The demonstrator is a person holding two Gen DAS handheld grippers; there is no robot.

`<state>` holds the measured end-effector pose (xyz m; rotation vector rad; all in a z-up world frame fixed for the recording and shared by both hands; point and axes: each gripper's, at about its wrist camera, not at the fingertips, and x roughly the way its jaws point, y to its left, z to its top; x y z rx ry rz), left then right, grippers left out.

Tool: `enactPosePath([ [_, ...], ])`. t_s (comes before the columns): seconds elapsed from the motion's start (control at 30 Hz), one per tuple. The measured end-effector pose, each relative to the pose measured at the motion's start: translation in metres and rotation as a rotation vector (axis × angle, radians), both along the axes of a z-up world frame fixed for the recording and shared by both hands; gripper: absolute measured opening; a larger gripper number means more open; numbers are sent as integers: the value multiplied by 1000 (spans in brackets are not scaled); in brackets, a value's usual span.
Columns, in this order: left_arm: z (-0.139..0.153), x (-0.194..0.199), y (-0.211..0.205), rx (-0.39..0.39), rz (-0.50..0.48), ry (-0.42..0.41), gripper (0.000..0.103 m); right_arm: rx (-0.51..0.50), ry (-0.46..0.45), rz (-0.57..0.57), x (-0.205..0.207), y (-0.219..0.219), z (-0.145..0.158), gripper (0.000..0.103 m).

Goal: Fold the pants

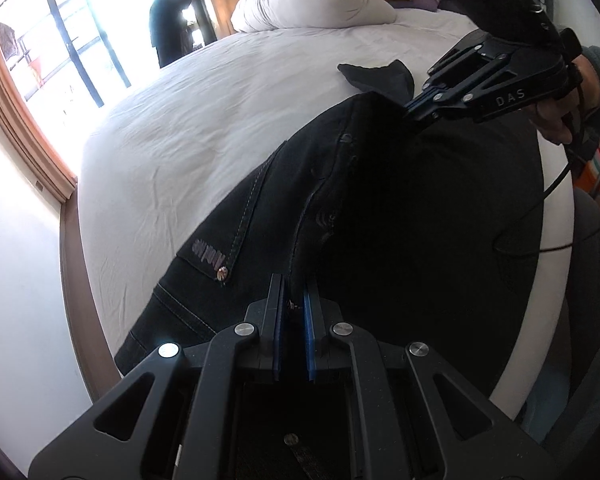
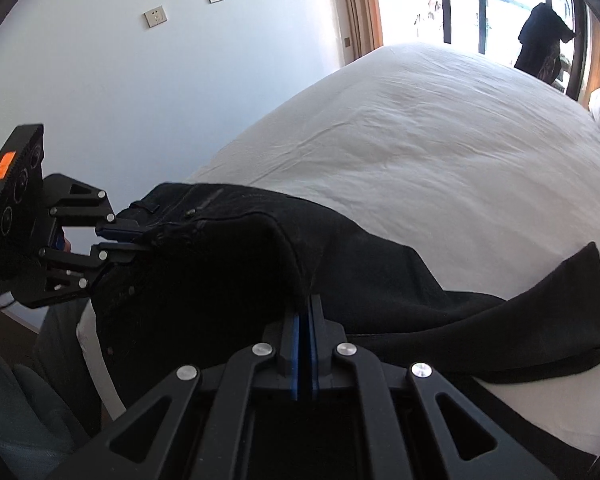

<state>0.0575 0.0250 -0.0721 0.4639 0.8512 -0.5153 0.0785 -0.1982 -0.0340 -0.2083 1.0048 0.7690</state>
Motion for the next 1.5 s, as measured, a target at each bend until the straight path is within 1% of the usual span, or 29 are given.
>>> enactPosePath([
  [0.13, -10, -23, 9, 10, -3, 17, 7, -62, -41, 7, -42, -4, -6, 5],
  [0.23, -14, -46, 7, 11, -44, 27, 7, -94, -48, 11, -70, -7, -14, 5],
  [0.33, -23, -66, -1, 72, -116, 22, 7, -165, -89, 33, -95, -1, -20, 5],
  [0.43, -27, -76, -3, 101, -144, 29, 7, -223, -121, 53, -118, 7, -25, 5],
  [0.5, -31, -84, 0, 104, -147, 39, 7, -253, -135, 71, -133, 14, -30, 5],
  [0.57, -33, -86, 3, 110, -150, 48, 7, -282, -143, 86, -145, 21, -37, 5],
  [0.6, -31, -79, 4, 115, -154, 50, 7, -297, -148, 94, -150, 25, -42, 5],
  [0.67, -34, -84, 2, 132, -173, 53, 7, -328, -158, 108, -157, 31, -51, 5],
  [0.8, -42, -90, -7, 156, -193, 62, 7, -363, -160, 113, -161, 37, -68, 5],
  [0.97, -52, -92, -6, 143, -187, 79, 7, -374, -163, 118, -161, 37, -72, 5],
  [1.1, -50, -93, -4, 150, -212, 73, 7, -410, -180, 131, -167, 39, -77, 5],
  [1.17, -49, -100, -3, 153, -223, 71, 7, -423, -187, 136, -169, 41, -78, 5],
  [1.37, -57, -108, 0, 147, -215, 71, 7, -414, -172, 129, -160, 38, -80, 6],
  [1.5, -66, -109, 0, 163, -220, 61, 7, -423, -164, 139, -155, 39, -85, 6],
])
